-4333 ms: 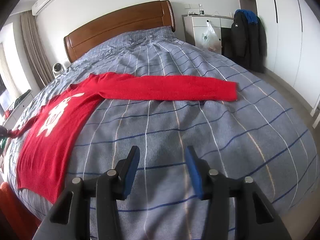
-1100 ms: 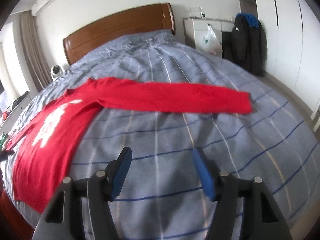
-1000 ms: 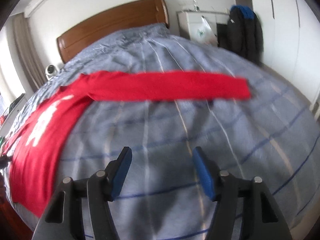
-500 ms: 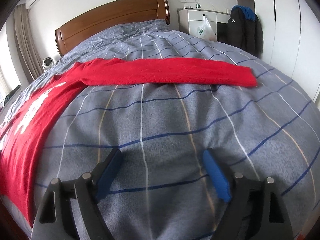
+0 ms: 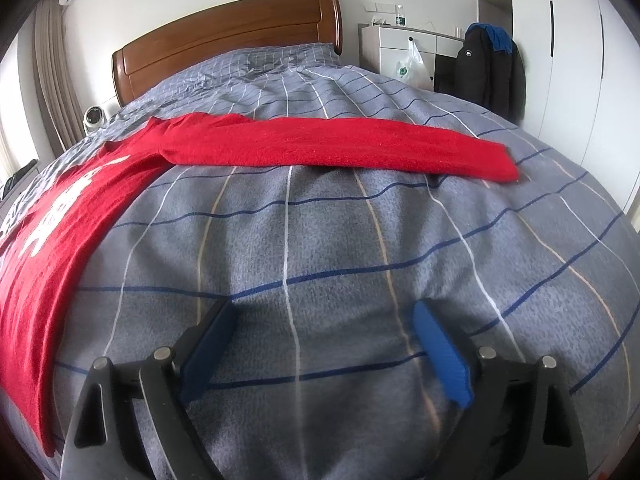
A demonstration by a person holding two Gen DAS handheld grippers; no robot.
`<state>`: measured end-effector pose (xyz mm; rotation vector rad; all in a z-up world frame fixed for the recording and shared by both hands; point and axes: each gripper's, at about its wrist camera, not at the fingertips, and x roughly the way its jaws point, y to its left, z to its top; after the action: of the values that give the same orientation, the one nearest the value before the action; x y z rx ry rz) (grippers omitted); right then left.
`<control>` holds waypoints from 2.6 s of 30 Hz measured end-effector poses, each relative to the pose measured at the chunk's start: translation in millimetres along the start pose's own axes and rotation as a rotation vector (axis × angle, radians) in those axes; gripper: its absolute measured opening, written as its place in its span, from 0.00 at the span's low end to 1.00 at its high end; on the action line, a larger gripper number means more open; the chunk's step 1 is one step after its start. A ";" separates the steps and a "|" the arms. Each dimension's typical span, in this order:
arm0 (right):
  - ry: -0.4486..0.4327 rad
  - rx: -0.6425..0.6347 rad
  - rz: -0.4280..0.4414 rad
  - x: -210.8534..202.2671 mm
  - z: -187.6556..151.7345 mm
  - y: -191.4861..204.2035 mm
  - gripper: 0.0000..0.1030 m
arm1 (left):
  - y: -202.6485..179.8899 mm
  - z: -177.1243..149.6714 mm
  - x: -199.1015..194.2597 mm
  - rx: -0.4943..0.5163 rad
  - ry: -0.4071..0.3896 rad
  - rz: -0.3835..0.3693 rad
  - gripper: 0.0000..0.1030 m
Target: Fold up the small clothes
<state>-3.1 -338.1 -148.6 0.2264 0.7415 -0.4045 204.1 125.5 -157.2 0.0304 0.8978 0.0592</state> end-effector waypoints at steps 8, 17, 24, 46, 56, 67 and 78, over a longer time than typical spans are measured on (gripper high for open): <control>0.000 -0.001 0.000 -0.3 0.2 -0.3 0.87 | -0.4 -0.2 0.3 0.000 -0.001 0.001 1.00; 0.004 0.002 0.002 0.1 -0.2 0.5 0.88 | -0.5 -0.4 0.7 0.001 -0.003 0.001 1.00; 0.012 0.001 0.001 -0.2 -0.7 1.1 0.88 | -0.9 -0.2 0.4 0.000 -0.003 0.001 1.00; 0.135 0.735 0.265 10.7 93.4 -178.2 0.72 | -0.2 1.1 2.4 0.007 -0.029 0.015 1.00; 0.154 0.990 0.365 52.0 70.0 -203.0 0.52 | 1.4 2.1 4.0 0.009 -0.033 0.015 1.00; -0.017 0.390 0.367 -14.2 219.9 -33.0 0.04 | 1.2 1.6 4.3 0.009 -0.031 0.013 1.00; 0.160 -0.089 0.716 -1.6 227.1 282.7 0.36 | -0.7 0.5 4.0 0.011 -0.041 0.015 1.00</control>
<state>256.4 -160.5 32.0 0.4235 0.7803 0.3289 206.9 125.1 -160.0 0.0483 0.8567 0.0670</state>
